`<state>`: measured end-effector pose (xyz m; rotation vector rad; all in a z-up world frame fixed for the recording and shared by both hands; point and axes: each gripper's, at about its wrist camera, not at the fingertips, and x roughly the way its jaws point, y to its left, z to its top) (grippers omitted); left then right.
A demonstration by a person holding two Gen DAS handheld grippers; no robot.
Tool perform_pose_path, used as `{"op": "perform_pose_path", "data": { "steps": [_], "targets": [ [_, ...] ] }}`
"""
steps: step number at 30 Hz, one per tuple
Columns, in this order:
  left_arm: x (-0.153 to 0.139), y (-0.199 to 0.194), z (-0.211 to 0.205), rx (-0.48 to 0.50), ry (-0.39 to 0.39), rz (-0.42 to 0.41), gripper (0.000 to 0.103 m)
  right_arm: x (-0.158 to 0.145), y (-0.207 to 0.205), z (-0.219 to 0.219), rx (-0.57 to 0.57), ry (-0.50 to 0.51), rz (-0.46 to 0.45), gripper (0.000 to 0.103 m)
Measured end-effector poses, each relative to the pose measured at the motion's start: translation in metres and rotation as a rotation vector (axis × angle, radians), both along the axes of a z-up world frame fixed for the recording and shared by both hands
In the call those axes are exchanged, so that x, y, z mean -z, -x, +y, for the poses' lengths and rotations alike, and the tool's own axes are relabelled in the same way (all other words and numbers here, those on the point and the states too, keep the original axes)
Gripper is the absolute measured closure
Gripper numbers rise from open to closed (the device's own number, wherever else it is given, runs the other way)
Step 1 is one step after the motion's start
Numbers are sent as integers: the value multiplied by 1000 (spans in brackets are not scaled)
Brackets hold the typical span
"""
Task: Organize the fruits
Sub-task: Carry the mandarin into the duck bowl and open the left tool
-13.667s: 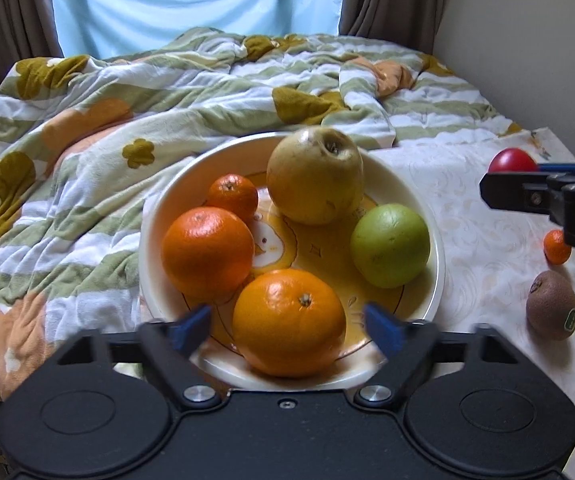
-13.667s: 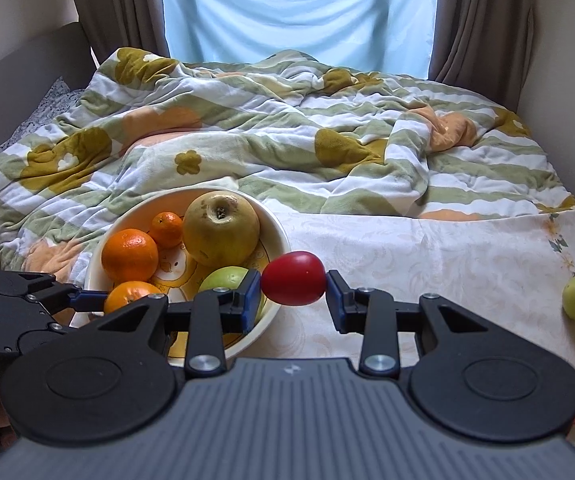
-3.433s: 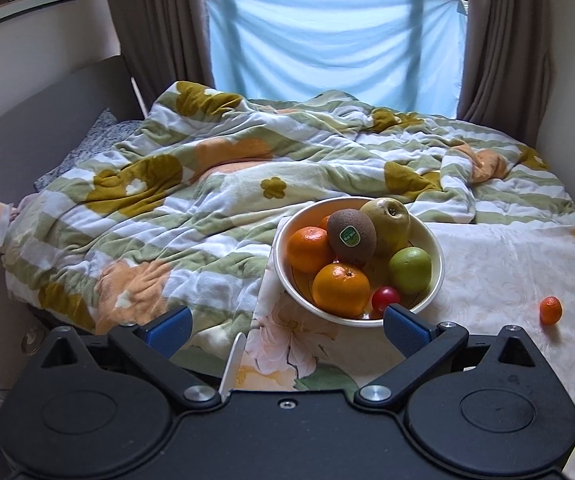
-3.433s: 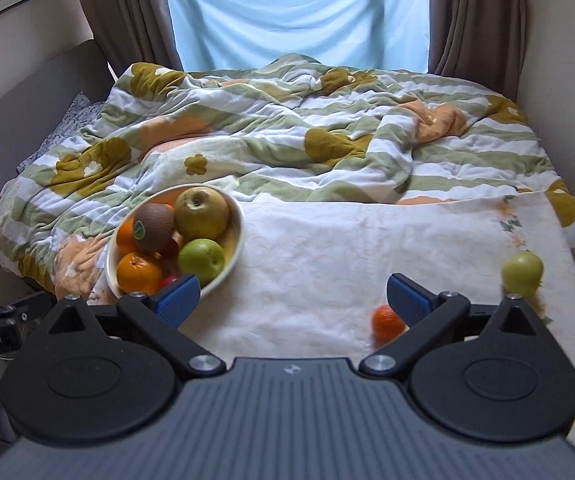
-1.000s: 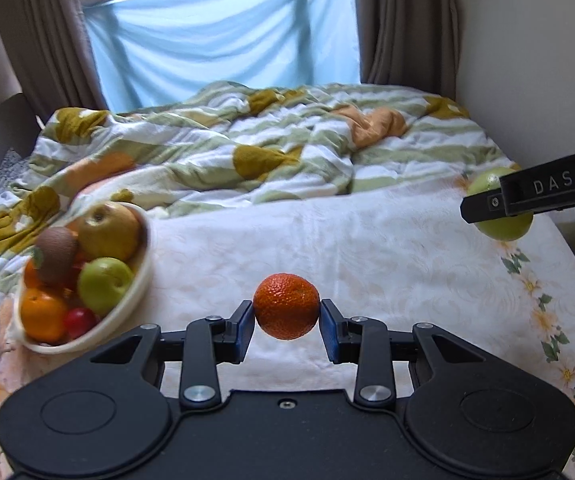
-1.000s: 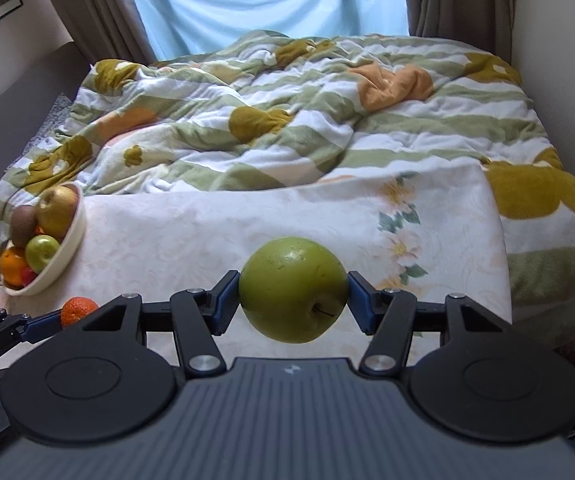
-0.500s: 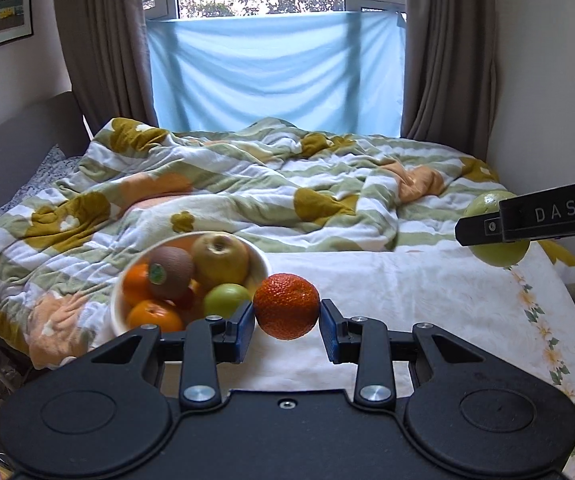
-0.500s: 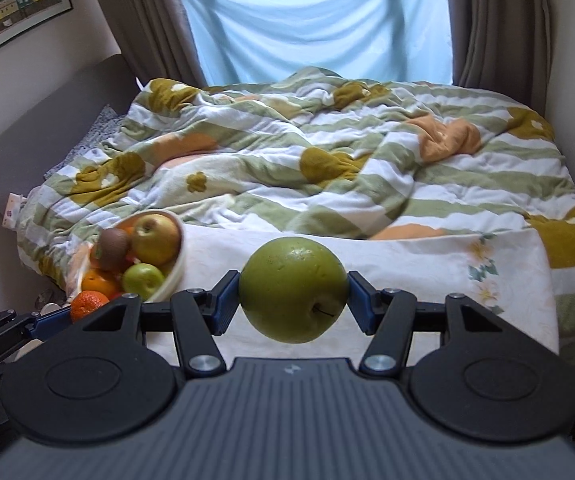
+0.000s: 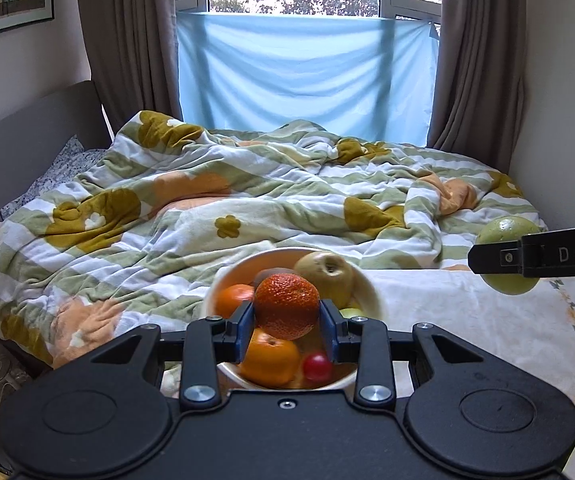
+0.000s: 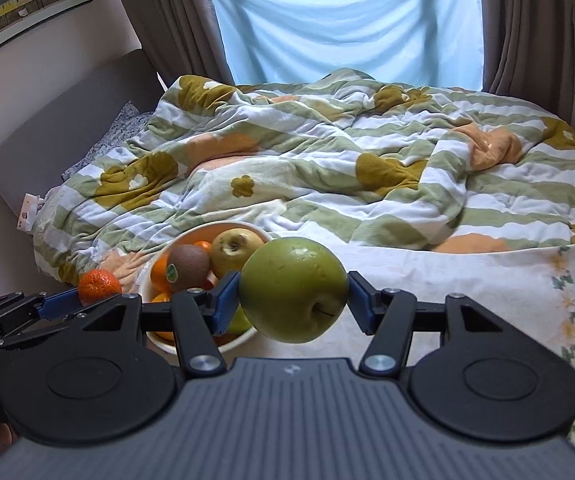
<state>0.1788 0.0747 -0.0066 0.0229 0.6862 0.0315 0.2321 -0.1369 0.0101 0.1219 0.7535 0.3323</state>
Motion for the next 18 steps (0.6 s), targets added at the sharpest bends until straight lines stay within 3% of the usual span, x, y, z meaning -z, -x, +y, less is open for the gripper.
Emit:
{"op": "perform_pose_path", "data": {
  "steps": [9,18],
  "targets": [
    [35,-40,52,51,12,79,64,19,-18,48,60,17,51,31],
    [65,-67,79,122,30,147,64,40,-27,72,145,39,103,31]
  ]
}}
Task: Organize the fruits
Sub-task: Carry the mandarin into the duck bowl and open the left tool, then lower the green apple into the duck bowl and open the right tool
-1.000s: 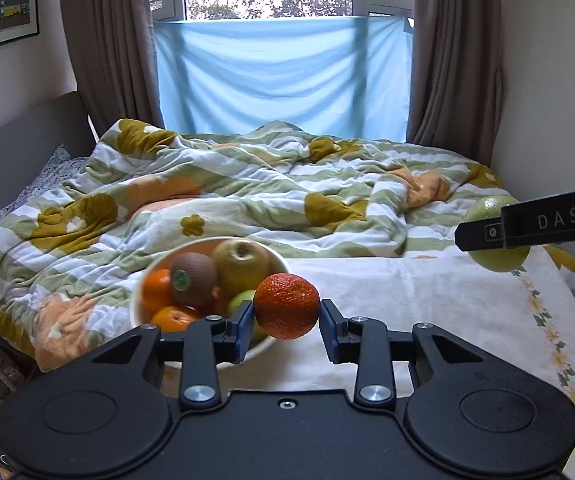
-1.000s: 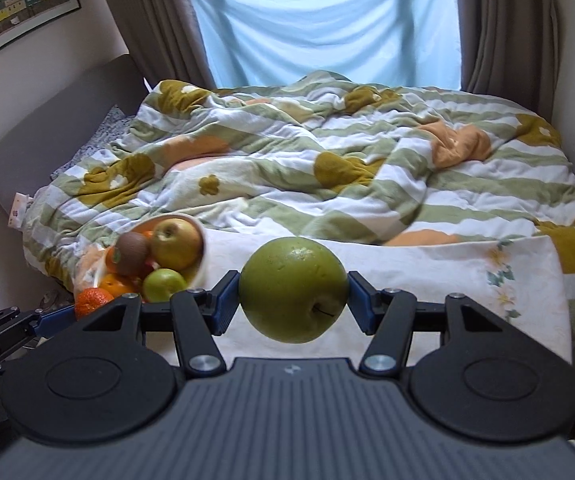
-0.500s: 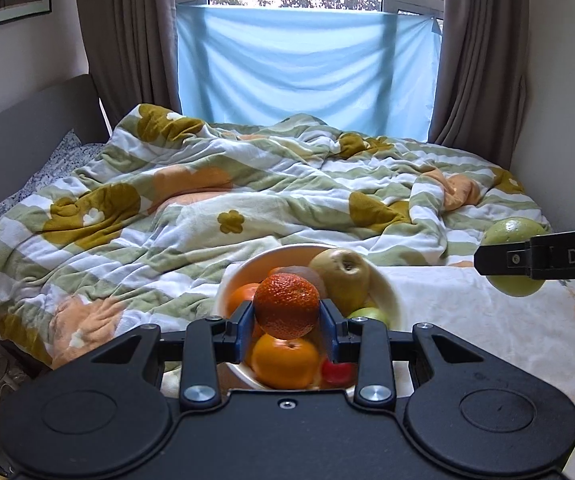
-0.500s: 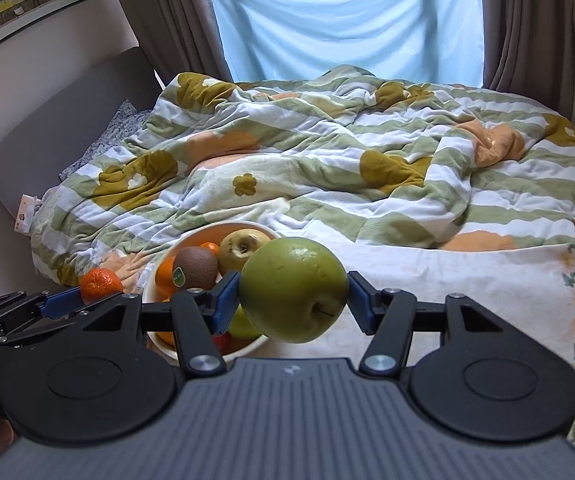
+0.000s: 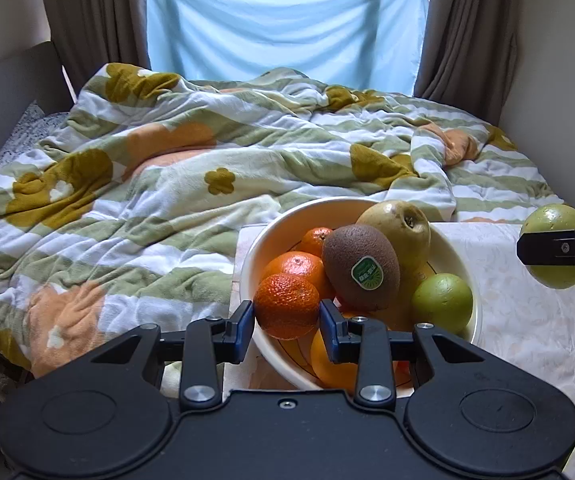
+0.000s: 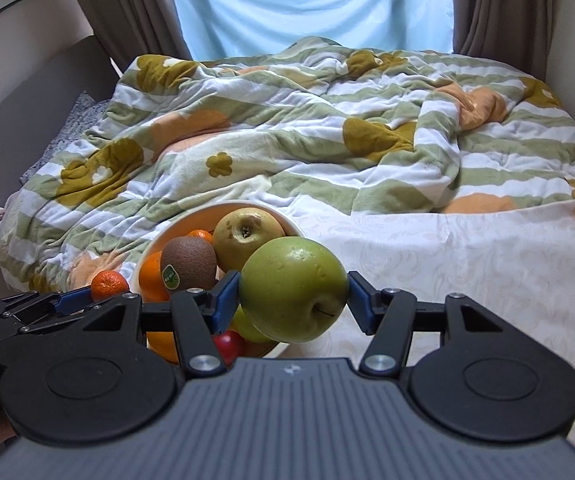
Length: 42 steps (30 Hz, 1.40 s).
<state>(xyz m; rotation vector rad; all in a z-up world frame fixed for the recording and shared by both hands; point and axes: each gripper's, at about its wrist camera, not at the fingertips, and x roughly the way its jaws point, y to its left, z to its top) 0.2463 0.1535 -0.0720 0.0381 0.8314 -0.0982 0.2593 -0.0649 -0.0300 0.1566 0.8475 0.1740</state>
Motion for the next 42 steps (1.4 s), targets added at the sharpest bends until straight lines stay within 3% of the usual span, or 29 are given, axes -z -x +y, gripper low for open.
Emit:
{"op": "perform_pose_path", "data": {
  "steps": [6,7,8,10,11,18,24,31,42],
  "targets": [
    [7,-5,1,24,0,22,63,7,-3,2,42,3,13,31],
    [8,-6,0,25,-4,24,57,7,-3,2,45,2,11,31],
    [8,-5,-1,22,-11,22,36,8,-4,2,48,1,9,31],
    [5,-2,-2,6,-30,-4,8,7,-4,0,49,-1,7,31],
    [1,0,-2,1,-38,-26,7,7,-4,0,48,-2,5,31],
    [-22,22,0,-42,-33,-52,6,2,-4,0,-16,-8,-14,31],
    [-37,47,0,-69,-54,-75,6,4,-10,20,-157,22,-33,31],
    [-38,60,7,-101,-64,-68,6,24,-13,54,-312,57,-24,31],
    [-27,70,11,-95,-72,-53,6,51,-8,66,-414,66,-89,30]
  ]
}}
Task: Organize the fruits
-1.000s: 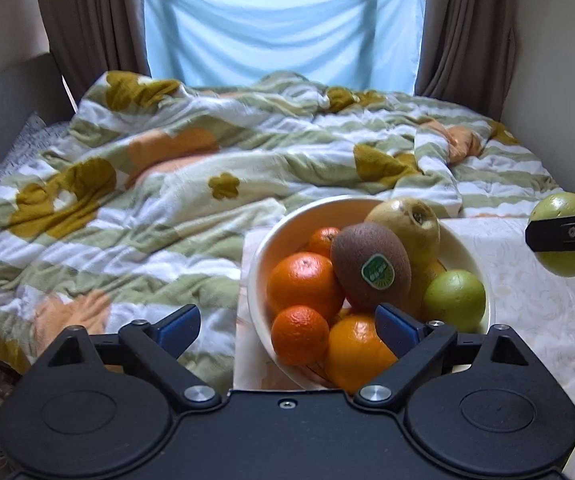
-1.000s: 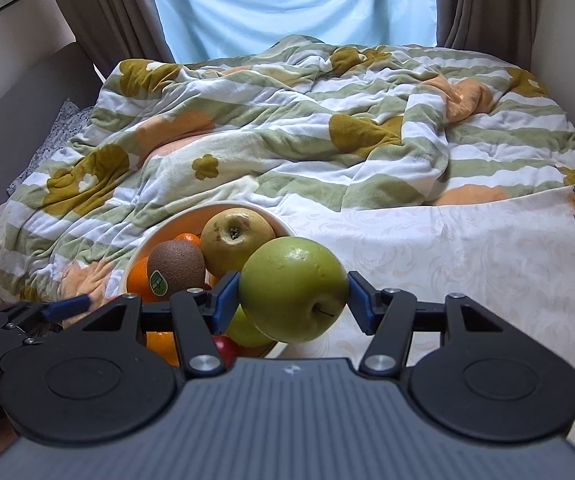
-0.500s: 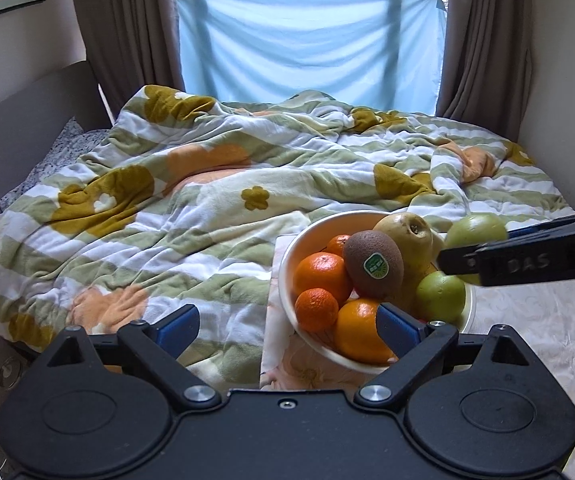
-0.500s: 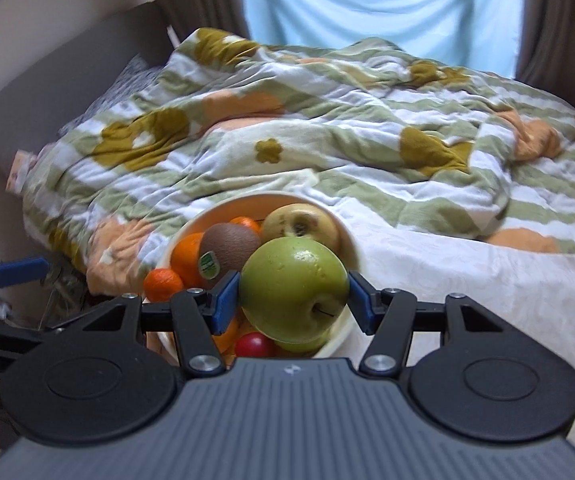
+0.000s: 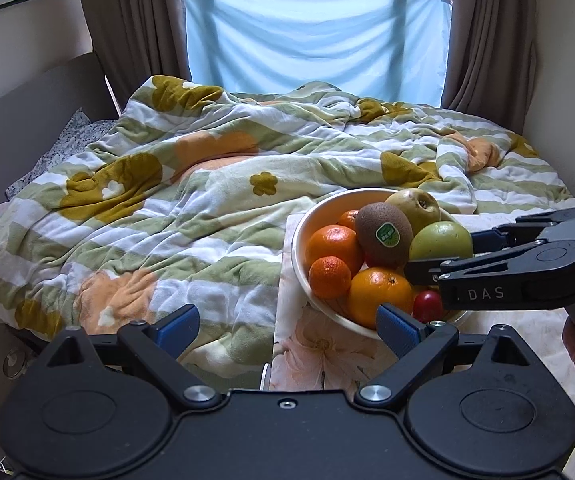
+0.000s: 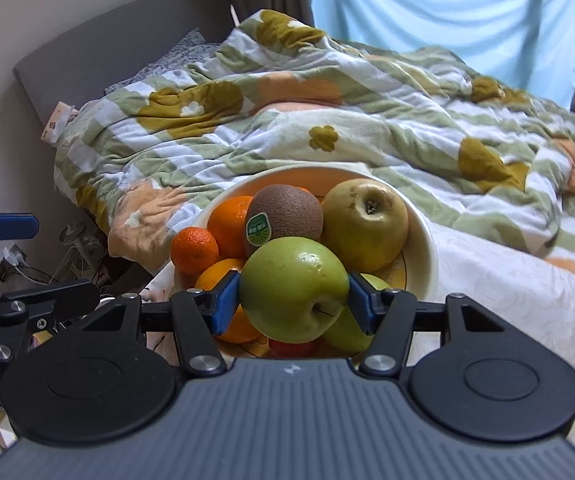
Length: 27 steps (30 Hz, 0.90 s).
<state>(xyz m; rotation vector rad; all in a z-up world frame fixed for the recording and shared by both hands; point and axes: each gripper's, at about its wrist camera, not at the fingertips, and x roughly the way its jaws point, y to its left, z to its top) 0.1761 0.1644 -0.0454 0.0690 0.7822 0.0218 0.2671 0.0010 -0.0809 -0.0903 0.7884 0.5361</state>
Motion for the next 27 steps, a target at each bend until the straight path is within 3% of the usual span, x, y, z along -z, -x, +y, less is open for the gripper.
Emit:
{"op": "perform_pose_path", "data": {
  "steps": [17,22,27],
  "targets": [
    [3,9,-1,42,-17,-3,6,7,13,-14,-10,-60,-93,28],
    [-9,17,-6,56,-11,-29,6,-11,29,-19,-1,-43,-131,27],
    [-33,35,-18,62,-10,-78,6,-45,55,-39,36,-67,-162,19]
  ]
}}
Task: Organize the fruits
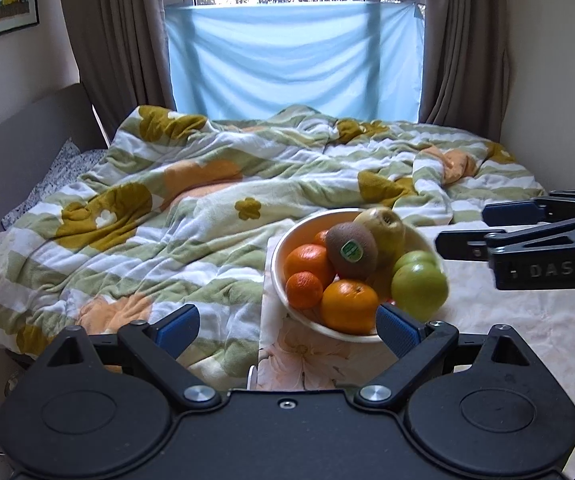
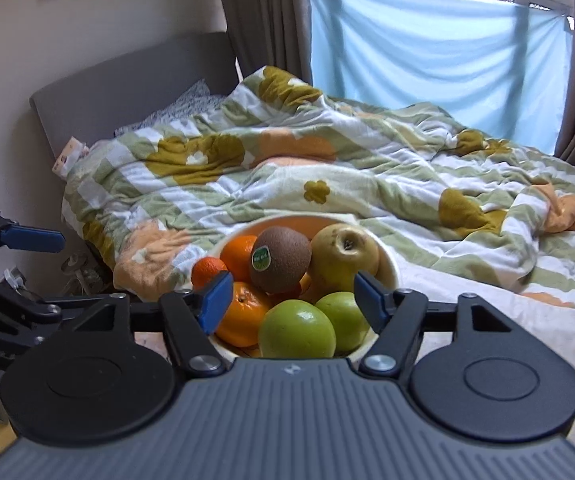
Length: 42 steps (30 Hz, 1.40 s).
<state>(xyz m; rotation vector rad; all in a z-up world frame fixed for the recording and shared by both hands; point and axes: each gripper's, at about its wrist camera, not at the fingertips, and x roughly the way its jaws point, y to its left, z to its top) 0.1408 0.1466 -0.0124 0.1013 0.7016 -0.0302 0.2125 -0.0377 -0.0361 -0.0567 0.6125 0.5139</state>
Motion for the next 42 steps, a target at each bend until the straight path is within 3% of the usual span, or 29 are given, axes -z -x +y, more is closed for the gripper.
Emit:
{"op": "perform_pose_path", "data": {
  "steps": [4,8,15,29,42],
  "targets": [
    [-19,17,-17,4,-1,-32,6,-32,28,-26,46,-5,-13,19],
    [-38,37,-38,7,0,-45,5,-58,59,-59,128,-8,-6,0],
    [-54,68,-80,24,10,-40,0,-84,111,-113,294,53,40,0],
    [-41,110,-125,37,16,-5,0,-59,184,-180,521,139,150,0],
    [-40,115,-136,50,-7,-14,0,-51,193,-191,535,128,174,0]
  ]
}}
